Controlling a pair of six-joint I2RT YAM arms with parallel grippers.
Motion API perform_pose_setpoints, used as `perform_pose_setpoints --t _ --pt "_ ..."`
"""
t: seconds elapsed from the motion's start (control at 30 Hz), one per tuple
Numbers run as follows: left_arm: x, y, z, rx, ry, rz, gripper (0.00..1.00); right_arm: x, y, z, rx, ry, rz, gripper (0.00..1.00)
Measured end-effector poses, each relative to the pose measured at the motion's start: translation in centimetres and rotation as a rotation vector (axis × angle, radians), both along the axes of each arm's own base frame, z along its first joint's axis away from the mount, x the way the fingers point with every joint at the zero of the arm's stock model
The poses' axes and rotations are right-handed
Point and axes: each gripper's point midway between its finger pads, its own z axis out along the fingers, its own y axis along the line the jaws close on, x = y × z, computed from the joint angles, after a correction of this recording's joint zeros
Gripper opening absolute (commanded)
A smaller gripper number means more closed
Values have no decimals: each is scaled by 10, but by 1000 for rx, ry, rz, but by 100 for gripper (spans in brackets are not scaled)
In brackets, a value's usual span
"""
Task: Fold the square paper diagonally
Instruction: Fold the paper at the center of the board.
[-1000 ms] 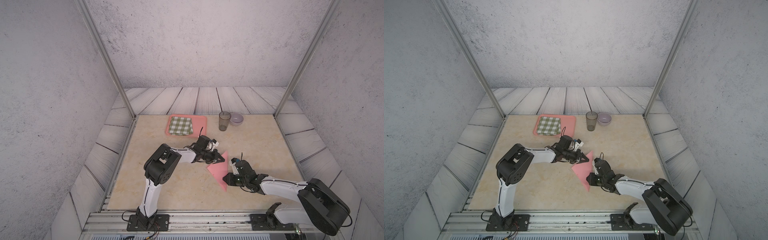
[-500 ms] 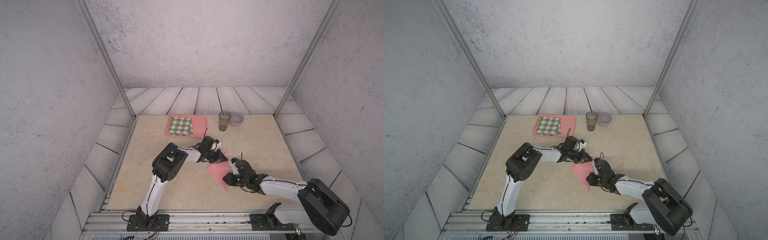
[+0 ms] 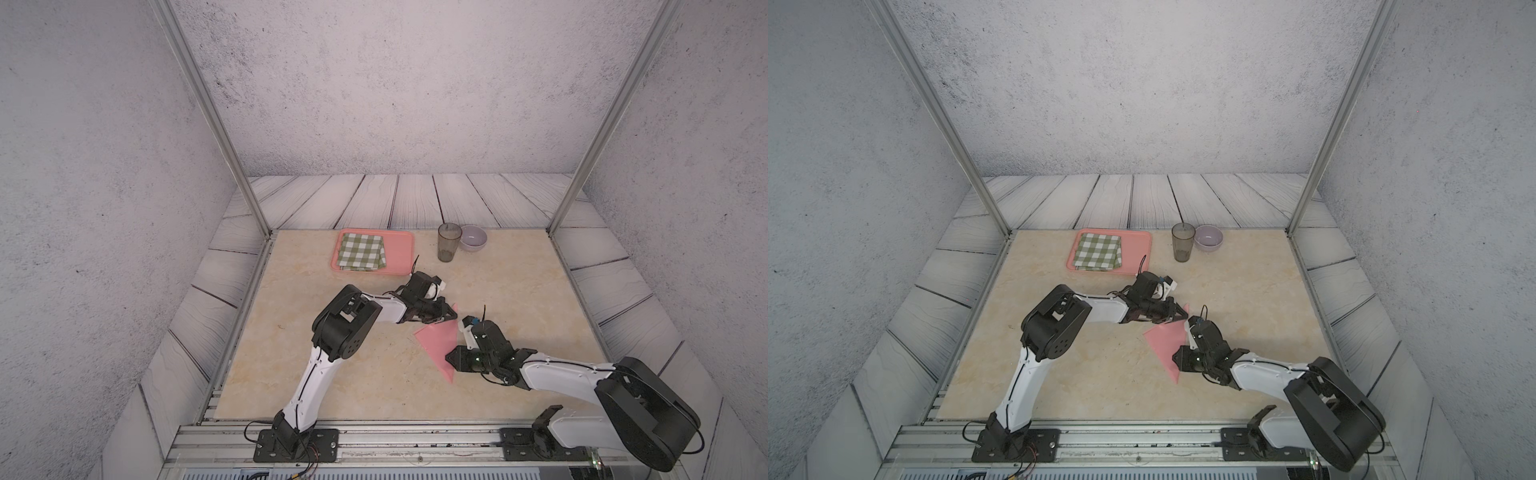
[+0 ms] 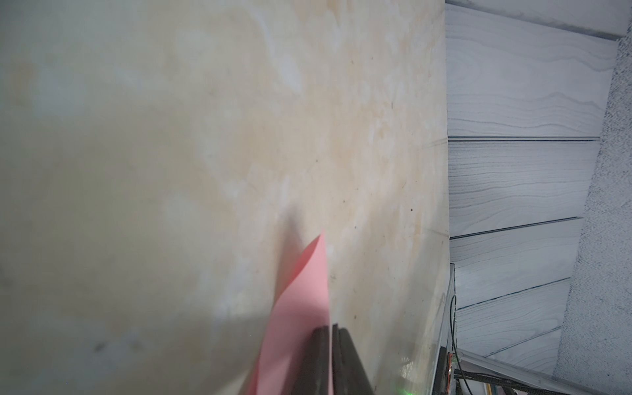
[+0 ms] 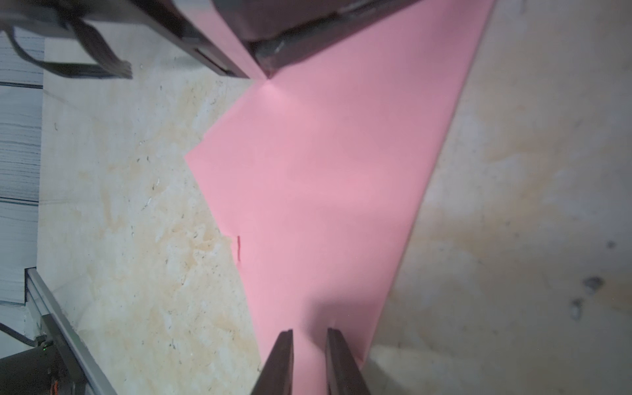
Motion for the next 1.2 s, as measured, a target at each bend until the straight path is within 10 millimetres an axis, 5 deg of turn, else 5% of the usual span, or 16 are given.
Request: perform_pose_setpoints --t 0.27,0.4,0.57,0.73,1.03,1.2 --pt "4 0 1 -11 -39 15 10 -9 -5 -1 26 20 -24 19" --pt "-1 31 9 65 -44 50 14 -10 -5 -2 27 37 -31 16" --pt "3 81 74 119 -97 97 15 -5 1 -3 21 64 -33 11" --pt "-21 98 140 59 -182 67 14 0 11 -4 48 78 -17 11" --pt "-131 114 77 148 -86 -54 0 7 25 -3 82 115 10 11" --pt "-141 115 46 152 -77 -30 0 11 30 -4 98 132 19 11"
